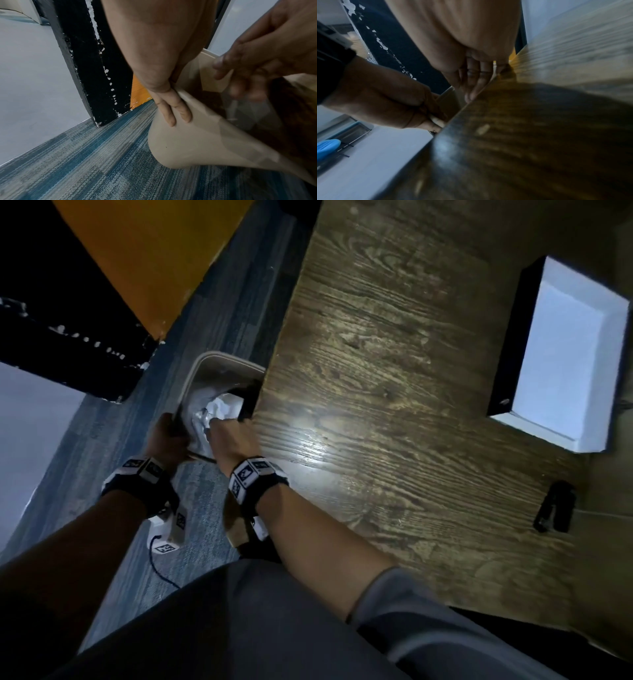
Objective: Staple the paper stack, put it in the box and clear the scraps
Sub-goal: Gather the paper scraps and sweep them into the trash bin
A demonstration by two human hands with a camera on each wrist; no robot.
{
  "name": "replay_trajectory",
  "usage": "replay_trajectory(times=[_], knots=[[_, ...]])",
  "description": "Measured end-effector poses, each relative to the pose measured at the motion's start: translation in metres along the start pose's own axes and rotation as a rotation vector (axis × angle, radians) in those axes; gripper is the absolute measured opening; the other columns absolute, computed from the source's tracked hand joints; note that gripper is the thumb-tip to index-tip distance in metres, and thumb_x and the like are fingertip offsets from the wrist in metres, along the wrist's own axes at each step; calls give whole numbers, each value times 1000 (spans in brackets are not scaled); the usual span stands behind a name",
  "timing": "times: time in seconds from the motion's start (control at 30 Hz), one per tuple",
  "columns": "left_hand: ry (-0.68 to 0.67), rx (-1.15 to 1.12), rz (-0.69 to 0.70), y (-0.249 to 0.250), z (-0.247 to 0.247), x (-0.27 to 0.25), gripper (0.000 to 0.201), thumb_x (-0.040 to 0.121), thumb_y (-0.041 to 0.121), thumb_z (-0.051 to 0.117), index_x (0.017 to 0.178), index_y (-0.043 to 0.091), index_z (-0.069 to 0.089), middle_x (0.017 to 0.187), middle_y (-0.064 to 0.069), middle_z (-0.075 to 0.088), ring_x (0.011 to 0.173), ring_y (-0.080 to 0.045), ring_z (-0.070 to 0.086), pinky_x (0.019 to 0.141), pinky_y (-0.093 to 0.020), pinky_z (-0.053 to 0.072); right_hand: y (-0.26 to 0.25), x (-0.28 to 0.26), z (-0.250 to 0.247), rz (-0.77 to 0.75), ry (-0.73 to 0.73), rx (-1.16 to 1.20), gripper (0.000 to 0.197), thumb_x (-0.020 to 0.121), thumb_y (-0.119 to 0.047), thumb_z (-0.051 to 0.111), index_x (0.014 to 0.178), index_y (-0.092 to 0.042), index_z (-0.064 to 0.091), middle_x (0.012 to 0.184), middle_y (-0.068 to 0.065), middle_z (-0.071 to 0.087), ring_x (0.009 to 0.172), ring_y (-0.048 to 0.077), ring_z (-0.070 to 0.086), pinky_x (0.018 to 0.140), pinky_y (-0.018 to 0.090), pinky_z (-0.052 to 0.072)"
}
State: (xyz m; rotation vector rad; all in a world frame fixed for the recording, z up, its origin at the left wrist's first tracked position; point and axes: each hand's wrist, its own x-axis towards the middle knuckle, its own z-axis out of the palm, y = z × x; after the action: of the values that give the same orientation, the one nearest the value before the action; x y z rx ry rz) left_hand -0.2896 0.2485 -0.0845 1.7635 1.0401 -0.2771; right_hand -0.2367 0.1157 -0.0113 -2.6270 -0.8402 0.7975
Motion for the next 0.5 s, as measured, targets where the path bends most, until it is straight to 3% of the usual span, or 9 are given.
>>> replay_trajectory(times=[0.07,0.13,0.2,0.27,0.33,0.4,0.5], knots=[[10,-22,10,-3,-1,-2,31,84,-18,53,100,8,45,76,0,45,70,-22,48,40,-20,46,3,-4,-1,-32,-18,59,21,88,1,52,107,3,62,114,24,64,107,41,60,77,38,43],[-24,-66,27,-11,-7,1,29,81,-15,59,89,11,49,74,-2,46,76,-22,49,53,-31,44,10,-10,-2,-117,-37,63,28,81,3,59,109,1,65,122,21,61,116,39,53,94,38,39],[-42,-91,18,-23,-12,7,32,74,-4,64,76,24,50,73,-4,47,79,-26,49,66,-42,46,23,-20,-1,-167,-2,63,38,83,-8,59,121,-10,63,145,11,45,137,32,31,112,40,17],[-38,-93,-3,-41,-16,18,27,71,2,66,74,27,53,77,-6,53,82,-30,54,73,-53,48,44,-47,-6,-116,115,189,43,83,-15,59,125,-16,60,153,7,34,144,28,19,114,48,8],[-41,-49,-32,-67,-17,33,21,69,8,69,84,20,60,86,-16,60,85,-39,63,74,-58,53,77,-89,-9,-41,209,233,48,84,-20,56,131,-15,55,154,10,33,145,31,20,113,53,13],[-28,-19,-36,-46,-17,9,28,71,7,70,97,8,59,90,-20,62,87,-45,65,69,-49,55,119,-138,-10,67,262,194,53,88,-32,46,137,-12,47,154,12,32,145,32,21,115,52,18],[1,16,-15,-32,-11,-15,23,86,3,67,101,13,53,81,-9,57,70,-30,59,49,-26,53,182,-216,-2,366,307,122,67,91,-45,32,149,-11,30,159,9,22,148,26,12,121,43,12]])
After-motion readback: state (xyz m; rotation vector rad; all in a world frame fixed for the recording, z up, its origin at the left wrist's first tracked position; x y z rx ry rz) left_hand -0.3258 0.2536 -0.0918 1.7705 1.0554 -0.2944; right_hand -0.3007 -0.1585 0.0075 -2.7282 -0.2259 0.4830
